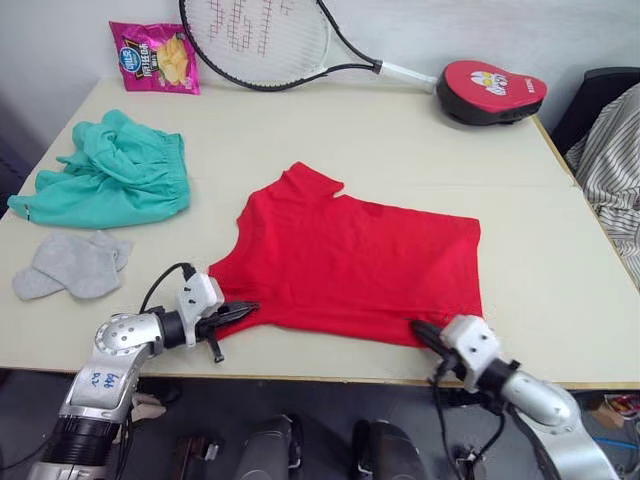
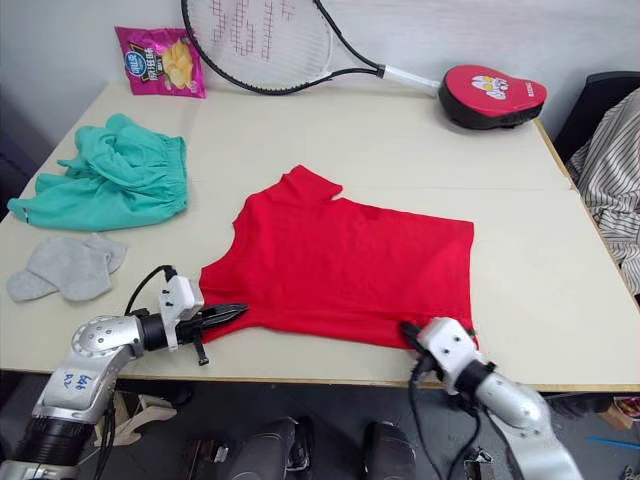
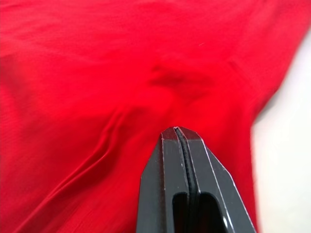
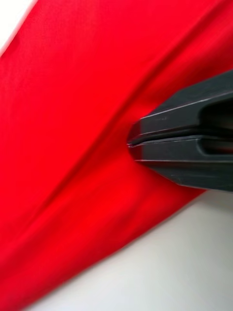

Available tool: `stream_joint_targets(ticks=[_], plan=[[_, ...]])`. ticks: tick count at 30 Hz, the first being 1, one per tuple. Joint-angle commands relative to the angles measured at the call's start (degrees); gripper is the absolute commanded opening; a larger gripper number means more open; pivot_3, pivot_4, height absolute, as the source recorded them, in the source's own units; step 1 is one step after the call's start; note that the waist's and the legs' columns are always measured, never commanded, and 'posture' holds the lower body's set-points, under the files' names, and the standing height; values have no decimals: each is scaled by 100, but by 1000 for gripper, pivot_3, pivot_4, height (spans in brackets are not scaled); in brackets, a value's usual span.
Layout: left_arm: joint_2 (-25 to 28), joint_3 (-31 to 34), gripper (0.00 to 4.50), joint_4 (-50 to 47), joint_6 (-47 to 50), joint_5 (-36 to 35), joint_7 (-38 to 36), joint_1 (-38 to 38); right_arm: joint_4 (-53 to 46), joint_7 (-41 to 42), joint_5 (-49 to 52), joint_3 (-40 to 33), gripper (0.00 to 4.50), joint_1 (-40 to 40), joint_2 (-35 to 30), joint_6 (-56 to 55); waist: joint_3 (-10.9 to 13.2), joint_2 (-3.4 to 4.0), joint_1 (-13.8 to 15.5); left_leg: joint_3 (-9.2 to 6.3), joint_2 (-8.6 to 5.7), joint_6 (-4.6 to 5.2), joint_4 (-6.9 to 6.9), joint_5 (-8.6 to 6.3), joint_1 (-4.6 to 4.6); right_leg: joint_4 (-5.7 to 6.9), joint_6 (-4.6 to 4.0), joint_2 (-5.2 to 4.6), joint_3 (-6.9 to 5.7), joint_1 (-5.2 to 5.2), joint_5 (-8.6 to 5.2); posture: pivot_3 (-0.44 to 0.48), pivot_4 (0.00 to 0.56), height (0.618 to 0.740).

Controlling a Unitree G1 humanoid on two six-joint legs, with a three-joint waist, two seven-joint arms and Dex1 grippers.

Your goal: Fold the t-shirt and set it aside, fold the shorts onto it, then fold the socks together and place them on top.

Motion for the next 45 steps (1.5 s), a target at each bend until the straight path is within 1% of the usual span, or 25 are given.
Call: stream_joint_targets(ticks=[1, 3, 5, 7, 10, 12, 14, 17, 21, 24, 26, 28, 31, 36, 37, 39, 41, 44, 45], plan=[[93, 266, 0, 416, -284, 303, 371, 103, 722, 142, 210, -712, 27, 361, -115, -511, -26, -9, -4, 1, 0, 28, -2, -16, 3, 0, 0, 0, 3, 0, 0, 0, 150, 740], [13, 446, 0, 625, -449, 222, 502, -5, 1143, 168, 408, -1161, 27, 400, -148, -715, -35, -17, -10, 7, 2, 31, -6, -18, 9, 0, 0, 0, 11, -1, 0, 0, 150, 740], [-71, 894, 0, 639, -342, -443, 372, -231, 1316, 232, 715, -1625, 27, 337, -226, -784, -36, -19, -13, 7, 3, 31, -7, -18, 9, 0, 0, 0, 13, -2, 0, 0, 150, 740], [51, 1129, 0, 498, -147, -917, -3, -275, 1187, 407, 980, -1817, 27, 239, -317, -733, -34, -18, -16, 9, 3, 30, -6, -17, 2, 1, 0, -1, 15, -11, 0, 0, 150, 740], [455, 1215, 0, 316, 153, -1194, -577, -230, 662, 694, 1351, -1861, 27, 125, -486, -463, -30, -10, -75, 11, 6, -1, -12, 1, 3, 0, -2, 1, 15, -15, -1, 0, 150, 740], [673, 1202, 0, 4, 408, -1406, -883, -184, 211, 888, 1540, -1715, 27, 42, -593, -253, -24, 0, -135, 14, 7, -2, -17, 2, 4, 0, -3, 1, 17, -15, -2, 0, 150, 740], [777, 1091, 0, -345, 528, -1483, -1065, -84, -139, 1012, 1534, -1465, 27, -19, -635, -117, -23, 2, -155, 13, 7, -4, -22, 2, 4, -2, -3, 1, 17, -15, -2, 0, 150, 740], [818, 709, 0, -873, 374, -1267, -1335, 249, -519, 1151, 1065, -699, 27, -136, -610, -150, -23, 3, -167, 15, 7, -4, -28, 3, 5, -9, -3, 2, 18, -14, -2, 0, 150, 740], [422, 370, 0, -1051, 80, -805, -866, 586, -441, 933, 410, 214, 27, -383, -270, -260, -22, 3, -154, 20, 5, -6, -40, 4, 4, -24, -3, 3, 19, -16, -2, 0, 150, 740], [179, 261, 0, -801, -267, -342, -485, 759, -48, 686, 40, 456, 27, -550, 0, -401, -23, 3, -144, 22, 5, -6, -38, 4, 3, -24, -2, 2, 19, -16, -1, 0, 150, 740], [106, 297, 0, -626, -361, -151, -261, 840, 249, 561, -60, 377, 27, -561, 69, -509, -23, 2, -137, 22, 3, -6, -38, 3, 3, -24, 0, 1, 19, -16, 0, 0, 150, 740], [150, 332, 0, -405, -556, 94, -110, 894, 485, 534, -41, 193, 27, -493, 35, -648, -23, 2, -135, 22, 3, -4, -39, 3, 3, -25, 0, 0, 20, -16, 0, 0, 150, 740], [248, 588, 0, -33, -719, 178, 95, 873, 810, 635, 160, -318, 27, -219, -180, -848, -26, 3, -135, 23, 3, -3, -39, 2, 6, -25, 0, 1, 21, -14, 0, 0, 150, 740], [319, 1034, 0, 374, -682, -148, 149, 570, 1175, 738, 554, -1050, 27, -25, -348, -920, -27, 1, -137, 22, 4, 11, -39, -7, 8, -25, 0, 1, 20, -12, 0, 0, 150, 740], [402, 1216, 0, 483, -631, -311, 67, 474, 1217, 843, 695, -1250, 27, 30, -433, -922, -26, 1, -141, 22, 4, 28, -39, -17, 8, -24, 0, 1, 21, -12, 0, 0, 150, 740], [530, 1464, 0, 611, -576, -586, -157, 362, 1208, 1019, 939, -1499, 27, 91, -548, -864, -26, 1, -144, 22, 4, 28, -39, -17, 8, -24, 1, 1, 21, -13, 0, 0, 150, 740], [708, 1640, 0, 562, -246, -1000, -535, 344, 906, 1264, 1482, -1658, 27, 131, -644, -410, -26, 1, -149, 22, 5, 22, -40, -13, 4, -24, 1, 1, 20, -18, 0, 0, 150, 740], [1096, 1779, 581, 486, 124, -1355, -1124, 385, 452, 1809, 1700, -1661, 613, 242, -1079, -119, -20, 11, -186, 24, 5, 6, -40, -4, 5, -28, 1, 1, 24, -17, 0, 0, 150, 740], [1247, 1777, 896, 412, 197, -1411, -1354, 463, 375, 1988, 1629, -1616, 944, 264, -1230, -148, -20, 12, -191, 27, 6, 7, -40, -4, 6, -27, 1, 1, 26, -17, 0, 0, 150, 740]])
